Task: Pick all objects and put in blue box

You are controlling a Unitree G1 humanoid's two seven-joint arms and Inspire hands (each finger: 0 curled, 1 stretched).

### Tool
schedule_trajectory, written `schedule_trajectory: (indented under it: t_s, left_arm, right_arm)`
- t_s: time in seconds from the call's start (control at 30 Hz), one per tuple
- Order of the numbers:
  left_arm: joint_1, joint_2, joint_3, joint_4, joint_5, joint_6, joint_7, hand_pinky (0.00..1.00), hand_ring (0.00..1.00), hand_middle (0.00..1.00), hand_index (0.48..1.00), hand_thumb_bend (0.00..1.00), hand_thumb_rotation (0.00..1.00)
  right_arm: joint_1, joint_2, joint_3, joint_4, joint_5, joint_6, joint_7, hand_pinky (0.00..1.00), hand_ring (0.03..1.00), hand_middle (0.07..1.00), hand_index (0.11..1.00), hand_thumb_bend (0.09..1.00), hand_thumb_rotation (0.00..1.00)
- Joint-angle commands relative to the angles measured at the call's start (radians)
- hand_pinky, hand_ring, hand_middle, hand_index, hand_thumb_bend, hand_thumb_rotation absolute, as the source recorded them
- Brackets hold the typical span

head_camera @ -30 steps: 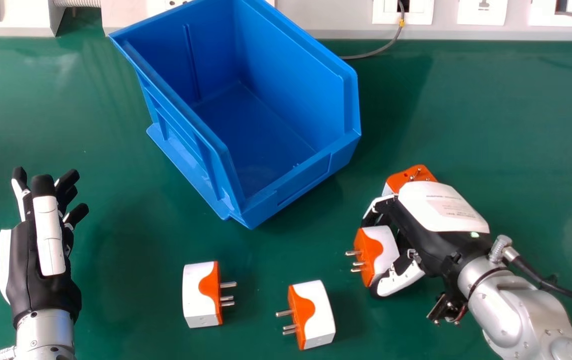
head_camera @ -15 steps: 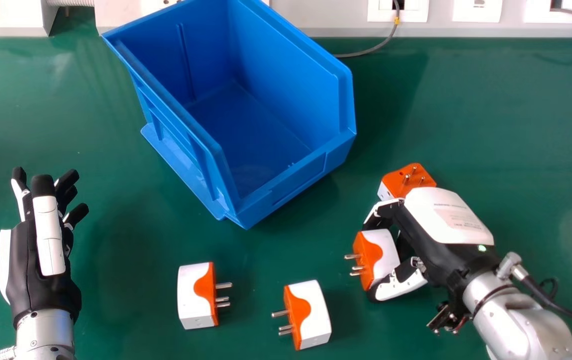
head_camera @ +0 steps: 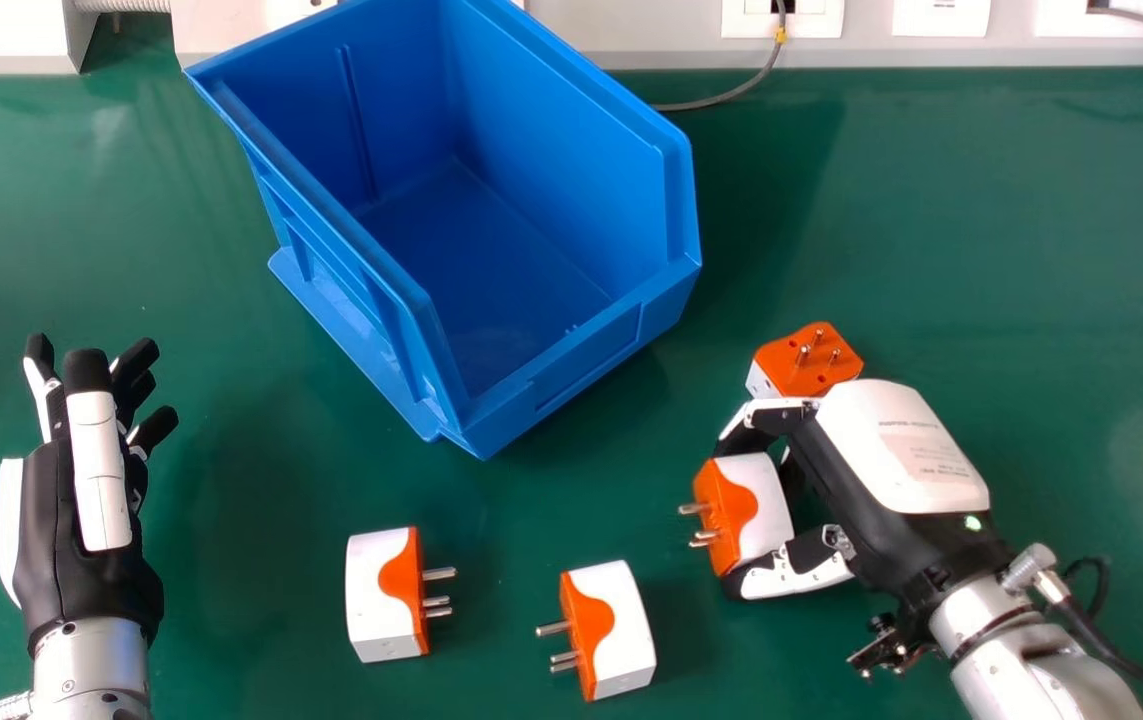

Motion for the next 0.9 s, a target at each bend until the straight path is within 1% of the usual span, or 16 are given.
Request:
schedule_trajectory:
  t_s: [0.0,0.2,0.3,0.4,0.6,0.73,0.87]
  left_arm:
    - [-0.01,0.011,0.003,-0.007,-0.002,-0.015,-0.005,0.87,0.91,0.87,0.956,0.98,0.97]
    - [-0.009,0.011,0.002,-0.009,-0.001,-0.015,-0.005,0.87,0.91,0.87,0.956,0.97,0.97]
    - [-0.008,0.011,0.002,-0.01,-0.001,-0.015,-0.005,0.87,0.91,0.87,0.956,0.97,0.97]
    - [-0.012,0.012,0.003,-0.008,-0.003,-0.013,-0.006,0.87,0.91,0.87,0.956,0.97,0.97]
    - [-0.015,0.011,0.002,-0.004,-0.001,-0.013,-0.005,0.87,0.92,0.87,0.956,0.97,0.97]
    - [-0.019,0.01,0.002,0.002,0.0,-0.015,-0.003,0.87,0.92,0.87,0.956,0.96,0.97]
    - [-0.024,0.008,0.0,0.005,0.007,-0.014,0.008,0.87,0.92,0.87,0.956,0.96,0.97]
  right_arm:
    - [-0.035,0.001,-0.019,0.018,-0.006,-0.048,-0.072,0.37,0.42,0.51,0.51,0.501,0.0]
    - [-0.063,0.008,-0.015,0.103,-0.039,-0.141,-0.218,0.38,0.422,0.506,0.498,0.502,0.0]
    - [-0.074,0.012,-0.013,0.133,-0.046,-0.173,-0.263,0.38,0.424,0.506,0.495,0.502,0.0]
    - [-0.085,0.015,-0.013,0.159,-0.045,-0.206,-0.3,0.37,0.431,0.503,0.489,0.502,0.0]
    - [-0.102,0.021,-0.012,0.203,-0.051,-0.259,-0.365,0.37,0.438,0.506,0.481,0.502,0.0]
    - [-0.111,0.022,-0.009,0.222,-0.065,-0.289,-0.417,0.36,0.442,0.511,0.472,0.502,0.0]
    - [-0.119,0.021,-0.009,0.241,-0.088,-0.323,-0.479,0.36,0.443,0.513,0.467,0.502,0.0]
